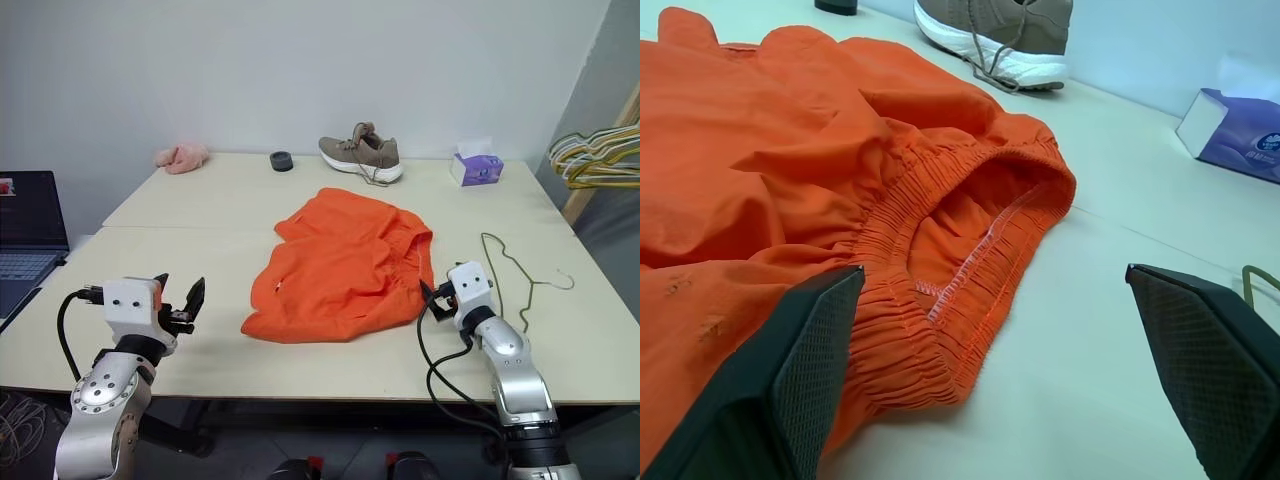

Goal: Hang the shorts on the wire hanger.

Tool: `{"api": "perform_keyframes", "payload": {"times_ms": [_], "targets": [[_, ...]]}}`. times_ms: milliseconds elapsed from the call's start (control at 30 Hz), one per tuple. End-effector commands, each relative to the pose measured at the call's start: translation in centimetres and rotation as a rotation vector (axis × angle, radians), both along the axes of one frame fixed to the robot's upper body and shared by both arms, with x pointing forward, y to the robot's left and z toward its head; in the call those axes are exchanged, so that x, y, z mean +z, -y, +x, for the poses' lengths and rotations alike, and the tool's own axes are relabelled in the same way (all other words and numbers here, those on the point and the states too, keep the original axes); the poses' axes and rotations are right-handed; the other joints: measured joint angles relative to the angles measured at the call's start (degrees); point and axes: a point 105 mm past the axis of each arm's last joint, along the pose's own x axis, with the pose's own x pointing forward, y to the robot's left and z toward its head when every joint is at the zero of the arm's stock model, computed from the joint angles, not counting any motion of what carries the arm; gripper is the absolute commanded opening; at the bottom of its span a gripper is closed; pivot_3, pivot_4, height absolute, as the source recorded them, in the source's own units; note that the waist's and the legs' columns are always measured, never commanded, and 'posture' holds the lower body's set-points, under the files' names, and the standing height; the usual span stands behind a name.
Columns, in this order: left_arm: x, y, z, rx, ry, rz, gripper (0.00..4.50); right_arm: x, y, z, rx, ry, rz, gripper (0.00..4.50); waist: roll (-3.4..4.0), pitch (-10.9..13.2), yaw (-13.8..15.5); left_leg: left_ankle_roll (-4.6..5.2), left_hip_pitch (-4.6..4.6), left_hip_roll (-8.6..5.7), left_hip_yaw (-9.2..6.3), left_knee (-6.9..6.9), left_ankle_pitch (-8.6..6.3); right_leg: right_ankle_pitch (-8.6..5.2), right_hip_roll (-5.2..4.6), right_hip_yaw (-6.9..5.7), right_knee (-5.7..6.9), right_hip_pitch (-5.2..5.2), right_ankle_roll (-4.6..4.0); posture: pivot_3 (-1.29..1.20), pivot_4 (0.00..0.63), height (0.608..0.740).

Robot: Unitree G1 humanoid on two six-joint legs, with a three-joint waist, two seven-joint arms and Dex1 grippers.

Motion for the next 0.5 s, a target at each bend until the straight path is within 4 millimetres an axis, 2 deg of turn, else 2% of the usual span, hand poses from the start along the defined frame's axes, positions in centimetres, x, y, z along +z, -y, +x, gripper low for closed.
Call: {"api": "perform_keyframes", "payload": {"times_ms": [33,167,200,267,367,500], "targets": [[1.8,1.0,-0.4,-0.09,0.072,-0.043,3.23,1.8,-0.8,-0.1,0.058,0.055,0.01,4.5,0.0,0.0,-0.11,0.0,0.0,0.0,0.01,0.0,0.0,0.0,0.0,0.0,0.0,0.0,0.0,-0.05,0.0,0.74],[1.1,2.0,-0.3,-0.183,0.025,-0.012,4.35,2.1,-1.4,-0.7,0.137,0.048,-0.001,4.5,0.01,0.01,-0.45,0.0,0.0,0.01,0.0,0.0,0.0,-0.12,0.0,-0.01,0.0,0.0,-0.22,-0.07,0.0,0.74],[0.9,2.5,-0.3,-0.22,0.011,-0.015,4.47,2.2,-1.6,-0.9,0.165,0.043,-0.002,4.5,0.01,0.01,-0.5,0.0,0.0,0.01,0.0,0.0,0.0,-0.14,0.0,-0.01,0.0,0.0,-0.24,-0.07,0.0,0.74],[0.5,3.4,-0.3,-0.299,-0.028,-0.006,4.47,2.4,-2.3,-1.6,0.237,0.027,0.004,4.5,0.01,0.01,-0.52,0.0,0.0,0.0,0.01,0.0,0.0,-0.14,0.0,0.0,-0.01,0.01,-0.25,-0.08,0.0,0.74],[-1.0,5.4,-0.4,-0.502,-0.155,0.086,4.47,3.0,-4.6,-4.3,0.494,-0.045,-0.02,4.5,0.05,0.04,-0.61,0.0,0.0,0.0,0.02,0.0,0.0,-0.15,-0.01,0.0,-0.02,0.0,-0.26,-0.1,0.0,0.74],[-1.8,6.5,-0.7,-0.682,-0.226,0.196,4.47,3.2,-5.9,-6.6,0.669,-0.143,-0.041,4.5,0.09,0.05,-1.18,0.01,0.0,0.03,0.01,-0.01,-0.01,-0.19,0.0,-0.03,-0.02,-0.02,-0.31,-0.12,0.0,0.74]]}}
